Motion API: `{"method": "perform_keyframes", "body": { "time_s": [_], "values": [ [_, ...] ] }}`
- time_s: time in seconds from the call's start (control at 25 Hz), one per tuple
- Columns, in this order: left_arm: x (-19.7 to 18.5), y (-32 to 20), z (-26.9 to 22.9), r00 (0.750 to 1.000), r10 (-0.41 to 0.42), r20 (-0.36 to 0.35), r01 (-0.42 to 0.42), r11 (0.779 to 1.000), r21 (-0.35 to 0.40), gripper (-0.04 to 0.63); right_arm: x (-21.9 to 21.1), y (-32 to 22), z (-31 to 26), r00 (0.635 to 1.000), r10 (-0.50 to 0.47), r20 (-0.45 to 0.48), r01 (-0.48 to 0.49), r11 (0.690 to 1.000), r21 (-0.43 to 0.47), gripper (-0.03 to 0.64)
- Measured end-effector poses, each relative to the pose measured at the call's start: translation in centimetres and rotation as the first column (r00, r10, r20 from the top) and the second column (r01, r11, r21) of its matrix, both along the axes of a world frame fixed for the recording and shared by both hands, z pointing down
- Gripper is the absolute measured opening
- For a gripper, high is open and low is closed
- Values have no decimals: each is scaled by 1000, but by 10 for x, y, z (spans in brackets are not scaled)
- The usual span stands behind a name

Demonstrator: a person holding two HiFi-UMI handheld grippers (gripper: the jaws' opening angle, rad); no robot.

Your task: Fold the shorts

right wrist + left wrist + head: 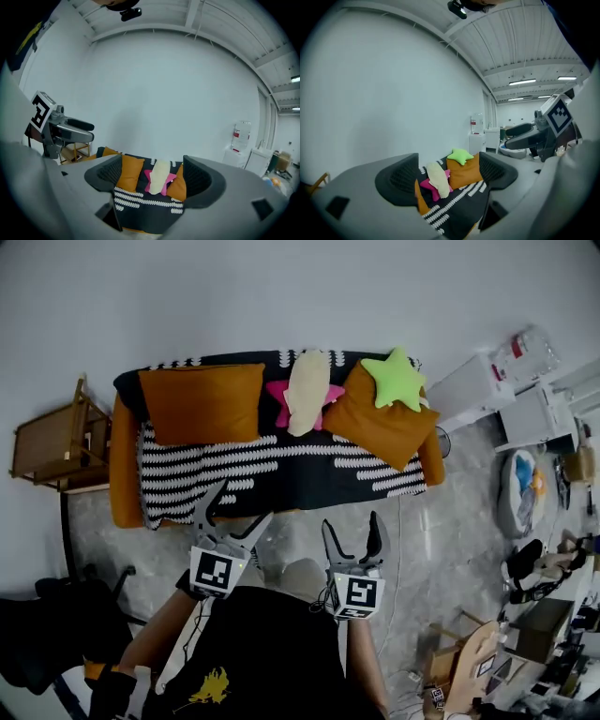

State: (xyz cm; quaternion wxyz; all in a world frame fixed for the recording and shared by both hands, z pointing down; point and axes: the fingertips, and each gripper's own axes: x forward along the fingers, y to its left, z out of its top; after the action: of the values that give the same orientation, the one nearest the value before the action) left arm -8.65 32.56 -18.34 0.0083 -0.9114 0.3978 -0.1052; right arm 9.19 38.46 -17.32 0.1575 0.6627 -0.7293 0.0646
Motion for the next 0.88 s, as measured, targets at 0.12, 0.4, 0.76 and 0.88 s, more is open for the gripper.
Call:
{"method": "perform_keyframes", "body": {
  "time_s": [0.12, 0.4, 0.76, 0.88],
  "values": [
    [12, -47, 18, 1000, -20, 9, 20, 999, -37, 411, 37, -66, 22, 1000, 13, 27, -12, 999, -33, 408],
    [45, -175, 69, 987, -137, 88, 144, 987, -76, 411, 110, -282, 106, 995, -94, 21, 96, 992, -80, 334],
    [118, -335, 97, 922, -386, 19, 383, 908, -170, 403, 196, -576, 266, 975, -77, 206, 134, 951, -277, 227],
    [127, -362, 122, 909, -410, 74, 416, 884, -214, 397, 200, -653, 330, 974, -36, 225, 123, 913, -388, 193]
  ]
}}
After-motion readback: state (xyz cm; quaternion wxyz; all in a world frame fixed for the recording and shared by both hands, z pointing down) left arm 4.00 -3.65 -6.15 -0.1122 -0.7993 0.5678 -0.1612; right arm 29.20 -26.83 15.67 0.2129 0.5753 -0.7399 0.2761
